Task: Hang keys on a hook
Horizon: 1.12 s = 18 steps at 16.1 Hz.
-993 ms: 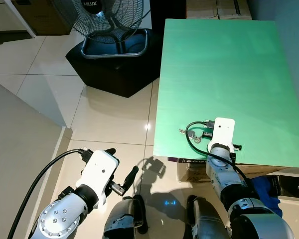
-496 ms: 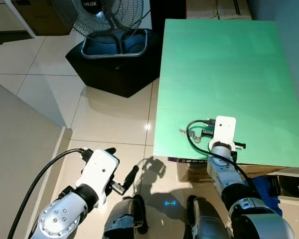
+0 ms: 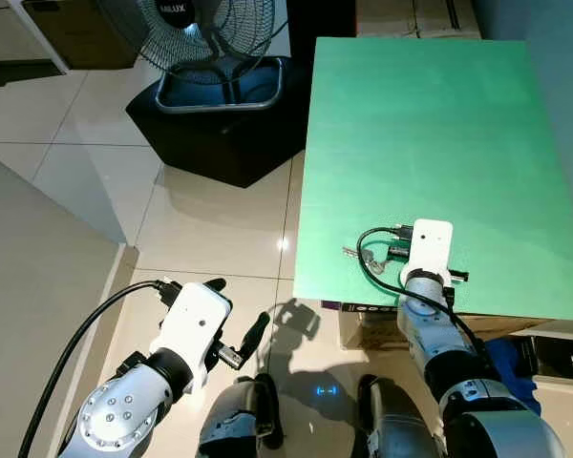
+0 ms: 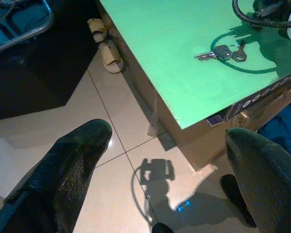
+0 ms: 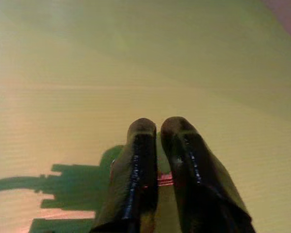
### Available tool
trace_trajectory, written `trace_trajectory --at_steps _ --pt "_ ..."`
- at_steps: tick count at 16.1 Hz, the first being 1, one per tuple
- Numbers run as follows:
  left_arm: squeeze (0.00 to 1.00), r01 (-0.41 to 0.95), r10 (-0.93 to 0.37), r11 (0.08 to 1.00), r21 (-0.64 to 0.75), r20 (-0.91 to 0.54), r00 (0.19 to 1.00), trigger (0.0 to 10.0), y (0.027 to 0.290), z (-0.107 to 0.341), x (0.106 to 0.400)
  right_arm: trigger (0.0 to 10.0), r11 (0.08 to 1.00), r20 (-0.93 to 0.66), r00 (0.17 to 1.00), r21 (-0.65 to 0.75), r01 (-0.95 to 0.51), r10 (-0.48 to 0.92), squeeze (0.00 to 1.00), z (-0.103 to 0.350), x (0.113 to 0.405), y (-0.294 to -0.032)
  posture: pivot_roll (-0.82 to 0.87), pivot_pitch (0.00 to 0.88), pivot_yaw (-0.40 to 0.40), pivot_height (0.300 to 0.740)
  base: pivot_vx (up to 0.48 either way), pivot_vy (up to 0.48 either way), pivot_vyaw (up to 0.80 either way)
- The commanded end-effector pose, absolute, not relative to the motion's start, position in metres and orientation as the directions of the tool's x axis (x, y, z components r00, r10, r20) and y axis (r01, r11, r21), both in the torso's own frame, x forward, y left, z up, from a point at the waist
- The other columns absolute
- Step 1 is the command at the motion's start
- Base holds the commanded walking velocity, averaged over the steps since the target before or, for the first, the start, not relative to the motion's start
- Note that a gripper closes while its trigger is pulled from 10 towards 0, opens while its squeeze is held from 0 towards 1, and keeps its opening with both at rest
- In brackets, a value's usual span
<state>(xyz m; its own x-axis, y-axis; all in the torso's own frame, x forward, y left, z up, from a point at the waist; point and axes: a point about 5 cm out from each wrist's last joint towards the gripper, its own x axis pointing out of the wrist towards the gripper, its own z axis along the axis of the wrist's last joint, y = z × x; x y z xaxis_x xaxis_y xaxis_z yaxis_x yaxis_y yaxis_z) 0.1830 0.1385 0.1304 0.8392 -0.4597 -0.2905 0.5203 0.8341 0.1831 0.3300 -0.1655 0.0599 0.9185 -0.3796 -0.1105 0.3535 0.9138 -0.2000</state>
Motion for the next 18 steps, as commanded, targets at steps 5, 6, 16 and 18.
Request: trace_trajectory --at_steps 5,6,16,18 --pt "0.0 0.518 -0.446 0.834 0.189 -0.319 0.836 10.0 0.142 0.125 0.18 10.0 0.919 -0.17 0.911 -0.192 0.343 -0.376 1.0 0.048 0.324 -0.161 0.04 0.302 0.114 0.713 0.0 0.0 0.0" --pt "0.0 0.518 -0.447 0.834 0.189 -0.319 0.836 10.0 0.142 0.126 0.18 10.0 0.919 -0.17 0.911 -0.193 0.343 -0.376 1.0 0.048 0.324 -0.161 0.04 0.305 0.114 0.713 0.0 0.0 0.0" --pt "0.0 0.514 -0.443 0.836 0.191 -0.319 0.838 10.0 0.143 0.128 0.179 0.0 0.921 -0.225 0.899 -0.196 0.336 -0.376 0.0 0.041 0.323 -0.164 0.05 0.316 0.115 0.713 0.0 0.0 0.0" --pt "0.0 0.515 -0.443 0.835 0.192 -0.319 0.838 10.0 0.143 0.128 0.18 0.0 0.925 -0.212 0.906 -0.187 0.331 -0.366 0.0 0.043 0.324 -0.162 0.05 0.317 0.118 0.713 0.0 0.0 0.0"
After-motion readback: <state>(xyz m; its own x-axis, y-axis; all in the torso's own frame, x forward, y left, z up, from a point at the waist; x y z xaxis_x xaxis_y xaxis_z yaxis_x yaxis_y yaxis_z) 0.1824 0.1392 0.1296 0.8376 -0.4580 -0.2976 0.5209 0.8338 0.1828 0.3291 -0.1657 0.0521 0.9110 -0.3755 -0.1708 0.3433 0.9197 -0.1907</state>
